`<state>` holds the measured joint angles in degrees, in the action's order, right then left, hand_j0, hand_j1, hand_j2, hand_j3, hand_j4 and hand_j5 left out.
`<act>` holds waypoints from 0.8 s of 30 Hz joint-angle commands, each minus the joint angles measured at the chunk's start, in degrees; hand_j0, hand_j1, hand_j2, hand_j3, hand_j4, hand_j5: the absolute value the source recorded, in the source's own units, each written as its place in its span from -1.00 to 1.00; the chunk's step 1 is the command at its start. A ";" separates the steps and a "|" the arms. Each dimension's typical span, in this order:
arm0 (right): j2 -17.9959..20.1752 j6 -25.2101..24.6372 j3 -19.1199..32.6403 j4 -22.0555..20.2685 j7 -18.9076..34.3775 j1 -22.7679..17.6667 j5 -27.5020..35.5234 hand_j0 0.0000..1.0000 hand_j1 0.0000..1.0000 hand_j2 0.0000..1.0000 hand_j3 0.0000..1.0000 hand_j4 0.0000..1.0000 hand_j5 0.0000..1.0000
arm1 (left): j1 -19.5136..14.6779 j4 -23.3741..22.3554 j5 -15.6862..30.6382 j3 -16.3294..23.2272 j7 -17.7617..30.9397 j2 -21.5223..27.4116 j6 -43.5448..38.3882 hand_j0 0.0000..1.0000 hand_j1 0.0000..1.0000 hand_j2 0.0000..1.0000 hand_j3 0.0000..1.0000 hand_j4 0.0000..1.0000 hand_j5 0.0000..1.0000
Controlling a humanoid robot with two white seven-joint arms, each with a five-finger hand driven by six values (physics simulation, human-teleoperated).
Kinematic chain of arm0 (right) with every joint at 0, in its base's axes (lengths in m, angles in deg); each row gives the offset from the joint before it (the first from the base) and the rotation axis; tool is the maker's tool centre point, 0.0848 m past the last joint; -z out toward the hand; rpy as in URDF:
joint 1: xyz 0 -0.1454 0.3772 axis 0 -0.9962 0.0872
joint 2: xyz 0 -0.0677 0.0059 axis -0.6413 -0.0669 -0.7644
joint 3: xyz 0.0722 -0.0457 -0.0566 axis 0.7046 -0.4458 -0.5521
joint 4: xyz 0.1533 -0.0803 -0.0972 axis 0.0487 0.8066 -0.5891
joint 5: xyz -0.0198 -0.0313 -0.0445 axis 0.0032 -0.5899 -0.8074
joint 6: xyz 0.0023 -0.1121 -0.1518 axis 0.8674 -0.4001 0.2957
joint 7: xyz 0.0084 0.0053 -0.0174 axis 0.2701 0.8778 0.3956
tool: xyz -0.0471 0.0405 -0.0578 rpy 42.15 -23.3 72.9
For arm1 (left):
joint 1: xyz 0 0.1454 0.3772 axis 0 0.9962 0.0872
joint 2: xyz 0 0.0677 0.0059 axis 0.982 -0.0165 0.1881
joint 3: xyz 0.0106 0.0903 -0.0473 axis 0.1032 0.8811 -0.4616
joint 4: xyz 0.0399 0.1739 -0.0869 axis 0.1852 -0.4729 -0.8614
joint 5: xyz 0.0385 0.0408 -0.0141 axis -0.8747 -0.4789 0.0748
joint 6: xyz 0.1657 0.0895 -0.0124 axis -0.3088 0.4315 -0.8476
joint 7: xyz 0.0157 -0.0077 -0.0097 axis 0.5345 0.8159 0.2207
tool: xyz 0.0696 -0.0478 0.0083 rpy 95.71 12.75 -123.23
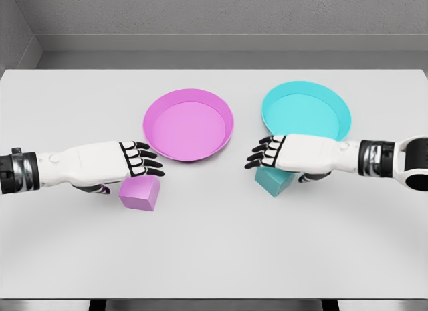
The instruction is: Place the blocks in the corresponding plates according to their colors
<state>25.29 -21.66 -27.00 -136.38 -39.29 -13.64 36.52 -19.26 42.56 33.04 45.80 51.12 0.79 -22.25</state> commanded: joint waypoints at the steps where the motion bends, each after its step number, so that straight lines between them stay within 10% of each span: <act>1: -0.72 -0.10 -0.37 0.81 -0.02 0.00 -0.28 1.00 1.00 1.00 1.00 1.00 1.00 | 0.00 0.34 0.17 0.08 -0.03 0.07 -0.07 1.00 1.00 1.00 1.00 1.00 1.00; 24: -3.79 -0.10 -0.98 3.54 3.75 0.70 -1.25 0.66 0.66 0.66 0.66 0.66 0.66 | 0.09 1.13 -0.35 1.31 0.33 -1.16 -0.07 1.00 1.00 1.00 1.00 1.00 1.00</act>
<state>21.67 -21.72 -27.89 -132.85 -36.12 -12.93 34.98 -19.17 43.75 32.41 47.05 51.37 -0.12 -22.25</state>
